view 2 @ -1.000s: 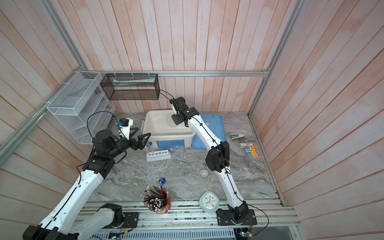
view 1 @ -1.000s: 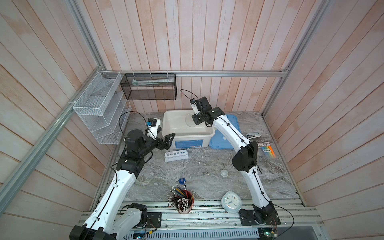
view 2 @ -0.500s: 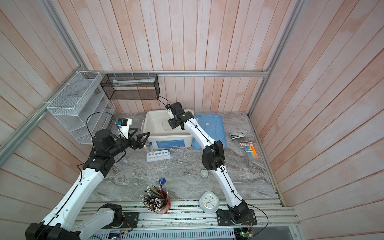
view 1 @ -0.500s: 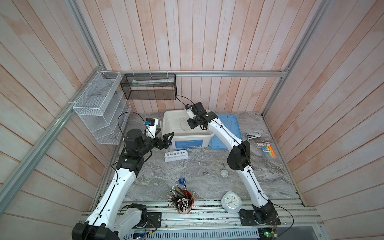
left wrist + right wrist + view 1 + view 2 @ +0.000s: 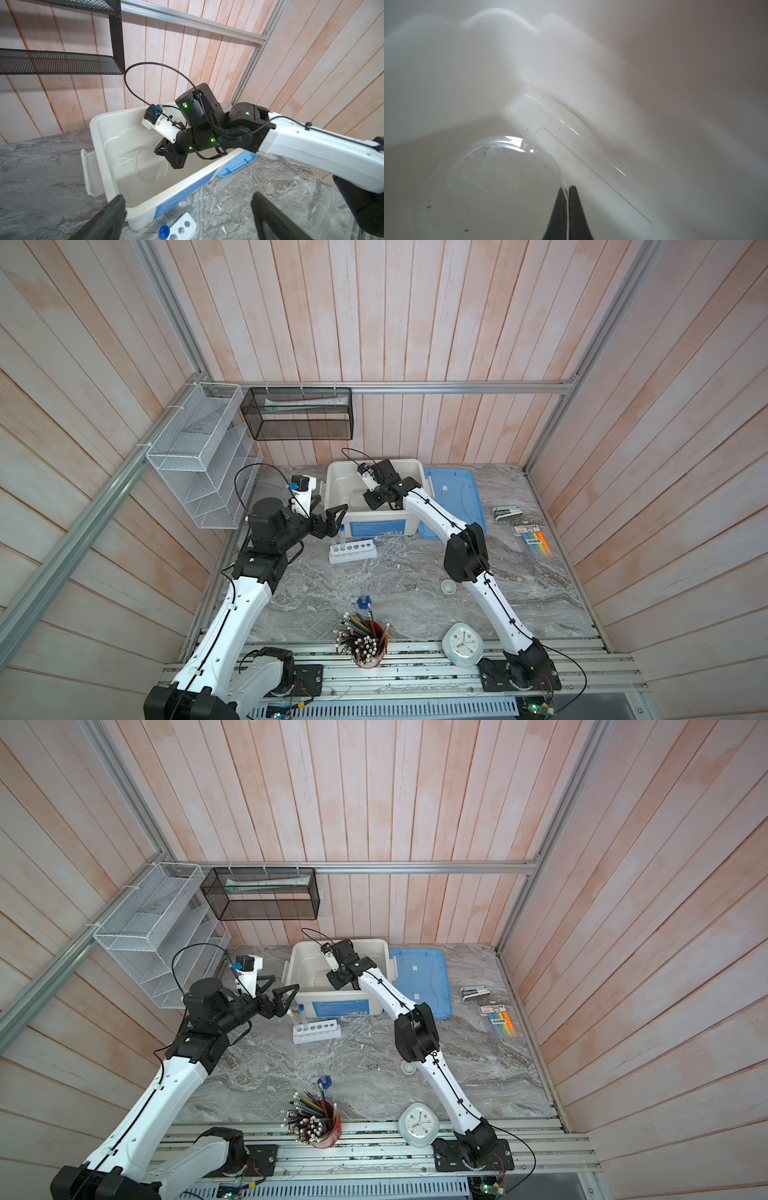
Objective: Organize the chemistry lab equipment
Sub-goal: 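Lower the petri dish into the white tub with the right gripper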
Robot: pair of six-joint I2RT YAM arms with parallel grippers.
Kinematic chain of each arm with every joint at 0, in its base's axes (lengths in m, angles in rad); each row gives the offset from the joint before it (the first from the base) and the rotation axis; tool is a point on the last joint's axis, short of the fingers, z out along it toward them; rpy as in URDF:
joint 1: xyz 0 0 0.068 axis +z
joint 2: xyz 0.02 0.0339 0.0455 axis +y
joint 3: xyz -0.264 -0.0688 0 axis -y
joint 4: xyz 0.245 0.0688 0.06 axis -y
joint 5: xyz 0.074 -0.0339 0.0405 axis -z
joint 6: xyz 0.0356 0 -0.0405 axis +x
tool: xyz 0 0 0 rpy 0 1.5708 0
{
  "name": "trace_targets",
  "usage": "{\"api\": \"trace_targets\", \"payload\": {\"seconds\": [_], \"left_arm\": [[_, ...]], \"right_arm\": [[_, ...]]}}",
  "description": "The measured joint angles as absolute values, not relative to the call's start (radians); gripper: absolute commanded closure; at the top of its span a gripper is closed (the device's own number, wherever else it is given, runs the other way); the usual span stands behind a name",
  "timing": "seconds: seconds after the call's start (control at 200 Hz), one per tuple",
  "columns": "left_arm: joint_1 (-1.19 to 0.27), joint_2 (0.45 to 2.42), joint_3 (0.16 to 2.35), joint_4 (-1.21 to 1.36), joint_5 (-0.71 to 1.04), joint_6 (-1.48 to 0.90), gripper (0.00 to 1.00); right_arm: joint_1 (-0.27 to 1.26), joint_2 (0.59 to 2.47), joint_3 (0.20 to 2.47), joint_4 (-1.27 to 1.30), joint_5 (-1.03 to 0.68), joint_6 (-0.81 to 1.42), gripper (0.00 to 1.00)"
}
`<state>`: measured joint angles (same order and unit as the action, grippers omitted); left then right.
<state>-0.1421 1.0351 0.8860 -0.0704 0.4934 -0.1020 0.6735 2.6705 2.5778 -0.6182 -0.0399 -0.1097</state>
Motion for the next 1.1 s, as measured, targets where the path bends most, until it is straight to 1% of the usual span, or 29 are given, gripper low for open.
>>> {"api": "trace_targets", "payload": {"seconds": [0.295,1.1], "left_arm": [[-0.138,1.036,0.886,-0.07,0.493,-0.102,0.04],[-0.138,1.038,0.886,-0.07,0.494,-0.102,0.04]], "right_arm": [[0.687,2.716,2.579,-0.547,-0.081,-0.114,0.97],[0.706,2.765,2.579,-0.407,-0.055,-0.116,0.95]]}}
